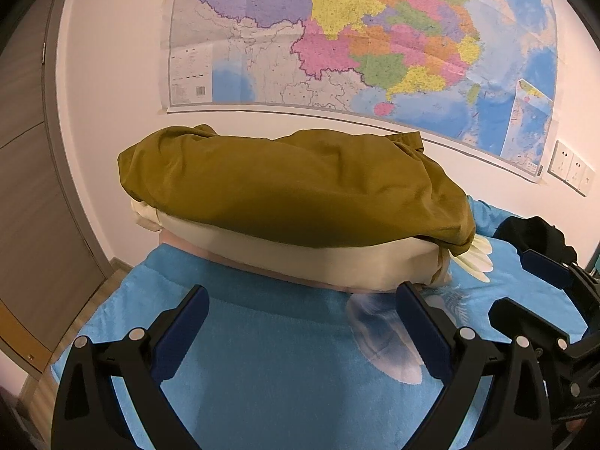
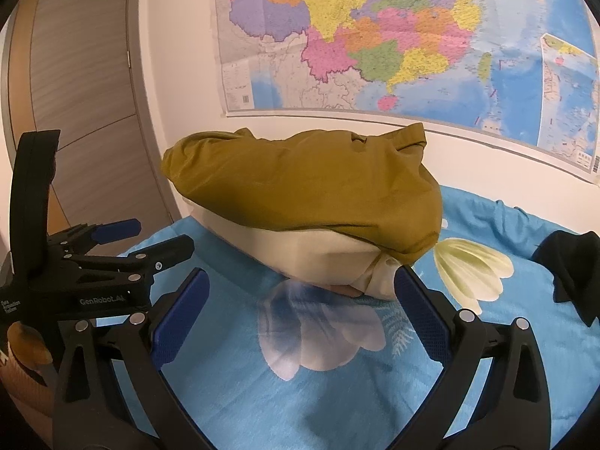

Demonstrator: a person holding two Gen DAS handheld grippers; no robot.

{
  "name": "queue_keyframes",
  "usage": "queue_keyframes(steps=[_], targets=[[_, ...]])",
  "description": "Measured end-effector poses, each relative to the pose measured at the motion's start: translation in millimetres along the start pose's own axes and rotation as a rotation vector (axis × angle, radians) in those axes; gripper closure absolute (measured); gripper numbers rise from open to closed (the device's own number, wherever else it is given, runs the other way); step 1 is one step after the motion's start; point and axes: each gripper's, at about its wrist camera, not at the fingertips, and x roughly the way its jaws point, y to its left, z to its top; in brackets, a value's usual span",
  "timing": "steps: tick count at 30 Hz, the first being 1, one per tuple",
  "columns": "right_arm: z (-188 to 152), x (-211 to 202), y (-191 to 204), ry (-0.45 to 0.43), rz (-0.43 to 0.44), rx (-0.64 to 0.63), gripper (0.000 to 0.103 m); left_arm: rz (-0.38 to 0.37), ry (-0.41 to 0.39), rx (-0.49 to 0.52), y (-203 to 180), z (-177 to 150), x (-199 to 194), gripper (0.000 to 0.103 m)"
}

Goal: Fold large clothes

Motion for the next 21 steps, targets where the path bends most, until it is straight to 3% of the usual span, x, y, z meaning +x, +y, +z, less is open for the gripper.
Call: queue_keyframes(steps=[21], targets=[[-5.4,-7.7,3.3,0.003,0.009,-0.001,0.006,-0.020,0.012,-0.021,0.1,-8.3,-5.9,0.007]])
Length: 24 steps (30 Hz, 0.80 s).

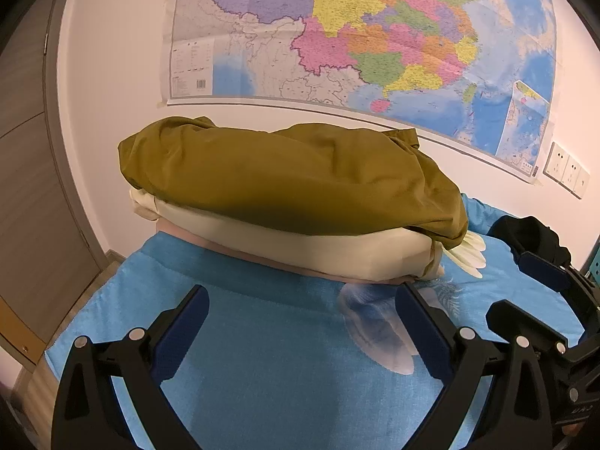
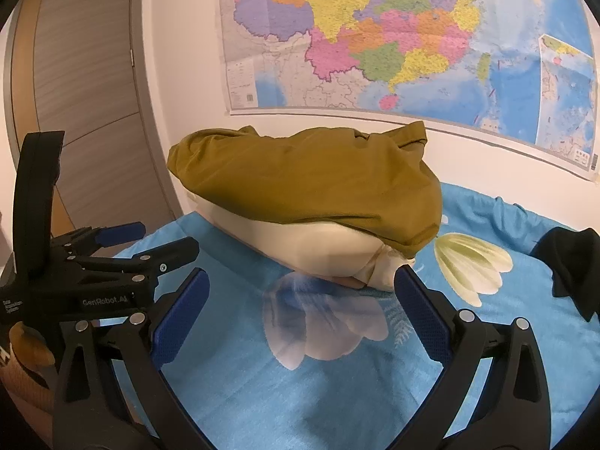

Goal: Fold large clothes

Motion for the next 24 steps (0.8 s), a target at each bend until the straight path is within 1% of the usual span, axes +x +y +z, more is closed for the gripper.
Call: queue_keyframes(steps=[24], targets=[[-3.0,0.2,-4.1,0.008,0.011,0.016,0.006,0.002,0.008,0.010,-4.0,-3.0,1.4,0.007]])
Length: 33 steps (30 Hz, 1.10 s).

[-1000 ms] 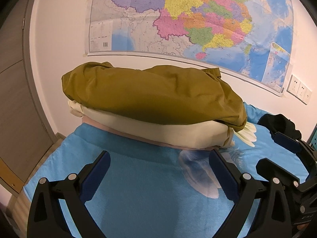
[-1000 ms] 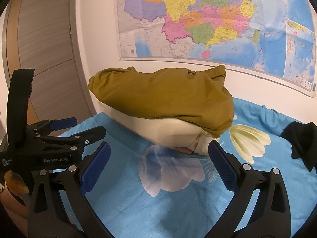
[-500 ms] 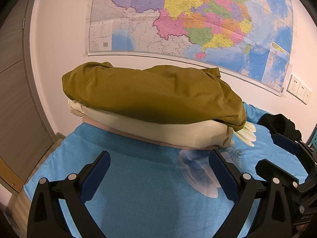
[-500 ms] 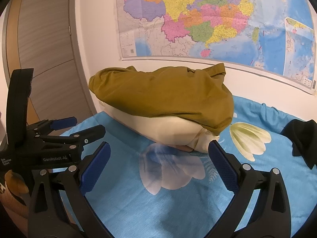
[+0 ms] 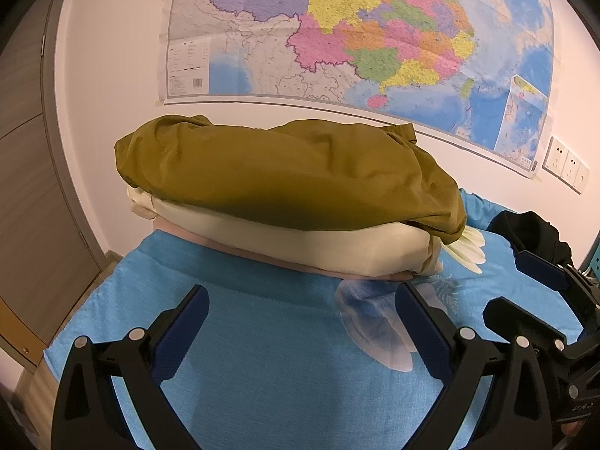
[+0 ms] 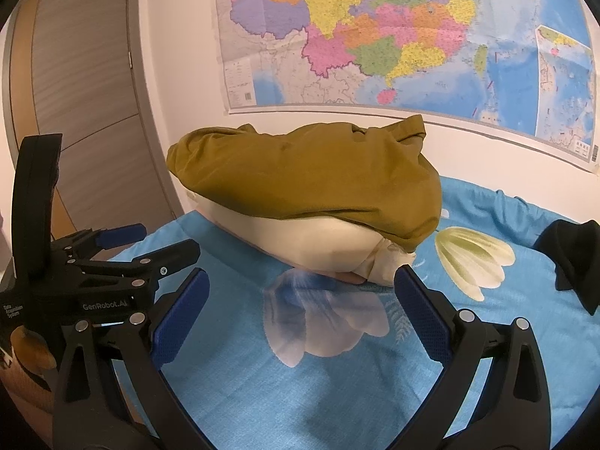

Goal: Fold large clothes

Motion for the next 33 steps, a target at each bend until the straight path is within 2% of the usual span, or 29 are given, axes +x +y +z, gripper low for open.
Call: queue_keyframes(steps=[33], targets=[[-1.3,1.1,-1.0,0.004,0.001,0.013,0.006,-0.003,0.008,0.007,-1.7,-2.1,3.3,0.007]])
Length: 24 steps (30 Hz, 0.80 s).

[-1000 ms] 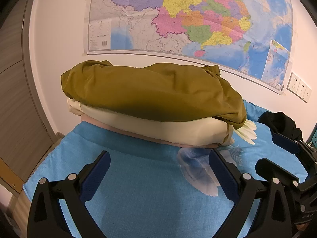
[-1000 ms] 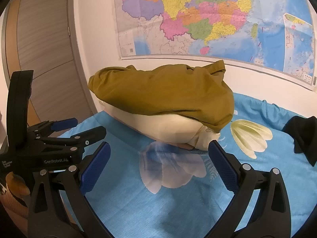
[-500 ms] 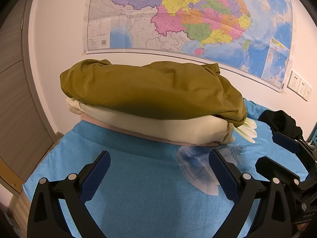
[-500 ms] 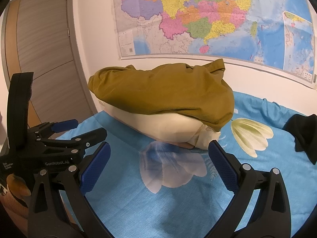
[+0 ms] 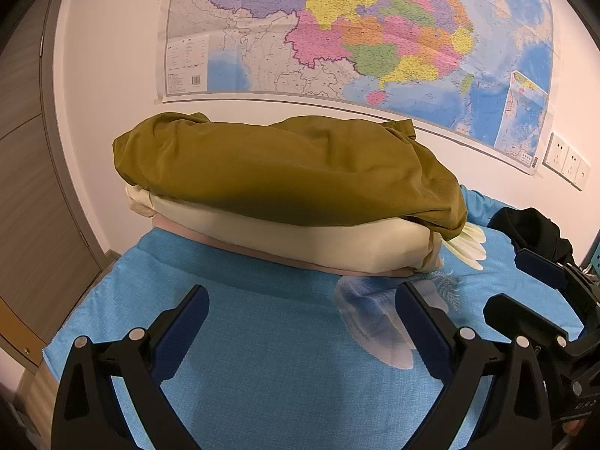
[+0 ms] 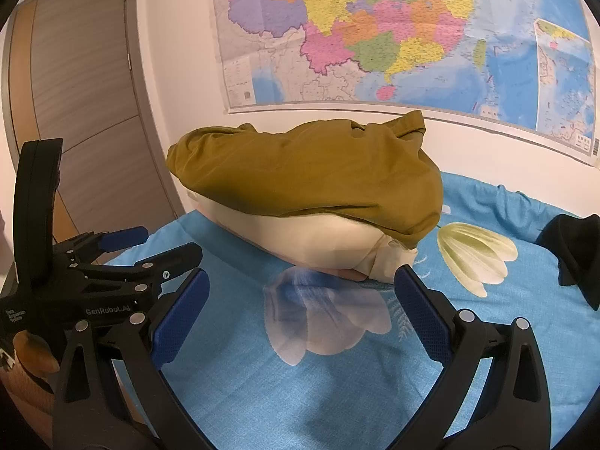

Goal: Fold large clothes

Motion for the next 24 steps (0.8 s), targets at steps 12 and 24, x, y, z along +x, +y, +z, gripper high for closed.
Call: queue_keyframes(steps=[12,24], targets=[[0.8,0.8,0.3,-0.002,0.000,0.002,0.006,-0.001,0.000,0.002,-1.7,-0.6,-0.2,0.007],[0.6,0.8,0.2,-0.004,-0.001,0.002,0.006,-0.001,0.002,0.003,-1.6,-0.4,0.5,0.007]])
